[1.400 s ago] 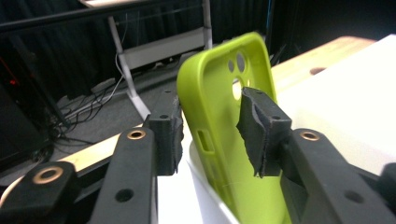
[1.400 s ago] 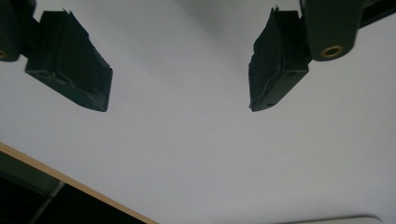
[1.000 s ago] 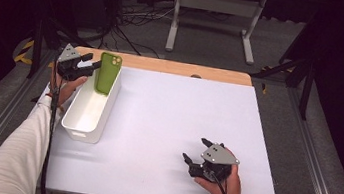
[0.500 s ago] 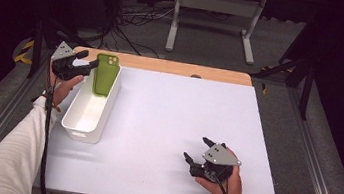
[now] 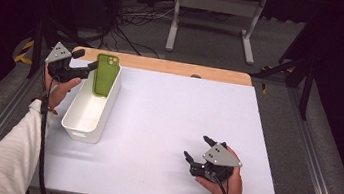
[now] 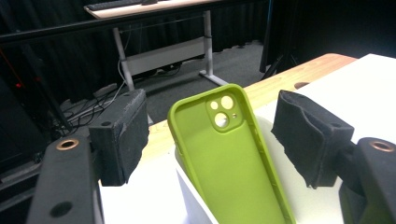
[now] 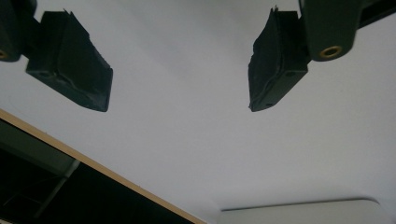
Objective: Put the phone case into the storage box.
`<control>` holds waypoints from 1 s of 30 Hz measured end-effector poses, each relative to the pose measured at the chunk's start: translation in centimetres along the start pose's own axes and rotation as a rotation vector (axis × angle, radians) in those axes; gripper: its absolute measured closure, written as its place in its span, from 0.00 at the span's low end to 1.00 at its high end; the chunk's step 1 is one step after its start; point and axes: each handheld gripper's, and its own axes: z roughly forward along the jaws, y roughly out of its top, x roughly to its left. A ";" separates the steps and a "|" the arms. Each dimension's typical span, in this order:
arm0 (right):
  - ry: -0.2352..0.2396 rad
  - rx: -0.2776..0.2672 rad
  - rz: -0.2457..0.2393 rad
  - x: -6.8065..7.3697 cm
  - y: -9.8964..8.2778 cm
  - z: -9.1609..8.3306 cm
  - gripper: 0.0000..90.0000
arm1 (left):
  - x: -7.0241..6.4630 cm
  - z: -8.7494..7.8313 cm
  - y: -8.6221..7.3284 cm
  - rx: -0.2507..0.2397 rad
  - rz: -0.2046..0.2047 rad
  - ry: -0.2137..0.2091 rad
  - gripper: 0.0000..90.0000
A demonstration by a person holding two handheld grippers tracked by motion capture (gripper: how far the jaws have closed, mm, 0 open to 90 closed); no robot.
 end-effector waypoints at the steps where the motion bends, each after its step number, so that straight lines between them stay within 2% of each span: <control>1: -0.002 -0.001 -0.001 0.0 0.0 0.0 0.25 | -0.1 -0.1 0.0 -0.002 -0.002 0.000 0.29; 8: -0.008 -0.012 -0.005 -0.1 0.2 -0.1 0.25 | -0.2 -0.9 0.4 -0.012 -0.015 -0.001 0.22; 13: -0.007 -0.015 -0.010 -0.1 0.2 -0.2 0.24 | -0.7 -1.3 0.4 0.000 0.007 -0.003 0.18; 18: -0.017 -0.023 -0.012 -0.2 0.3 -0.3 0.23 | -1.3 -1.6 0.4 0.001 0.009 -0.020 0.13; 24: -0.029 -0.036 -0.003 -0.3 0.4 -0.3 0.16 | -1.6 -2.1 0.4 -0.009 0.004 -0.040 0.09; 26: -0.052 -0.028 0.002 -0.2 0.5 -0.2 0.14 | -1.6 -2.3 0.5 -0.014 0.002 -0.040 0.08; 30: -0.047 -0.035 0.007 -0.3 0.5 -0.2 0.12 | -1.8 -2.8 0.5 -0.025 -0.001 -0.048 0.08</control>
